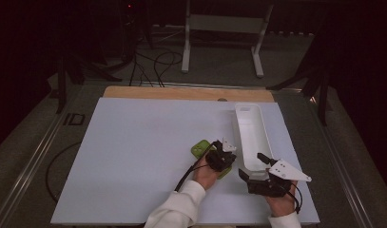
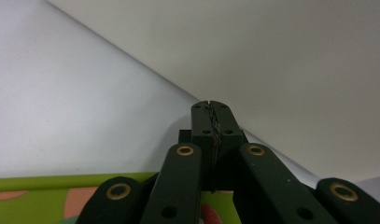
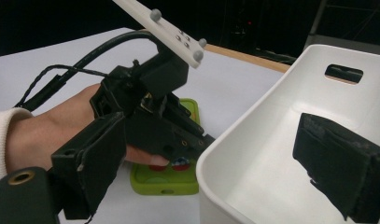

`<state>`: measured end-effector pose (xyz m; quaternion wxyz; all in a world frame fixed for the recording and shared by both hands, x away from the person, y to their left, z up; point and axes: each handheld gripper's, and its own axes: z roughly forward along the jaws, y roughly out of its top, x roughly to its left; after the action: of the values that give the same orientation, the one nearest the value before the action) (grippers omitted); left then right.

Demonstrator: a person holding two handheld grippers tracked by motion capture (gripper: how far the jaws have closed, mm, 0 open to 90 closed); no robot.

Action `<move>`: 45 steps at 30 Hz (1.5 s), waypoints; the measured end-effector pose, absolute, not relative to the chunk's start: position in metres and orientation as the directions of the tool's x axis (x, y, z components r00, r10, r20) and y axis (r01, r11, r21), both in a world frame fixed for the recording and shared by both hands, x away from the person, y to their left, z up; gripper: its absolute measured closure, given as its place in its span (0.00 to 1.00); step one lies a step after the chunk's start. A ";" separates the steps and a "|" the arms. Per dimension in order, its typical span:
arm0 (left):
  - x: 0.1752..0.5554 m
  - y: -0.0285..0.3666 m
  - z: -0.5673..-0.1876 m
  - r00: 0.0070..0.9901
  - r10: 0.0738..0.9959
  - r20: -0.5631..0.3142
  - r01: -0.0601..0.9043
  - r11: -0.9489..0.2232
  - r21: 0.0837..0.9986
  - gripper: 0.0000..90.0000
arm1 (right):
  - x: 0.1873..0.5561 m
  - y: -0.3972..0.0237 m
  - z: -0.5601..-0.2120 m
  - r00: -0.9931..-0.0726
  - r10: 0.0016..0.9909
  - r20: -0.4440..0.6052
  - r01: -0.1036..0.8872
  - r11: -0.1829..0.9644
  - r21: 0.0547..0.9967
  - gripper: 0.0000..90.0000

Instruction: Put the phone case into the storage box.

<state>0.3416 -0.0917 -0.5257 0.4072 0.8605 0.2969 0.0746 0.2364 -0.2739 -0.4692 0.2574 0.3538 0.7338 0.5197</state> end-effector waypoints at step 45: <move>0.321 0.017 -0.520 0.716 0.691 -0.102 0.563 -0.485 0.669 1.00 | 0.236 -0.274 -0.469 -0.609 0.793 -0.013 0.254 0.211 0.944 0.11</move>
<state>0.3207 0.0166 -0.5197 0.3520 0.8568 0.3657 0.0907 0.2364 -0.2745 -0.4691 0.2606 0.3572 0.7331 0.5168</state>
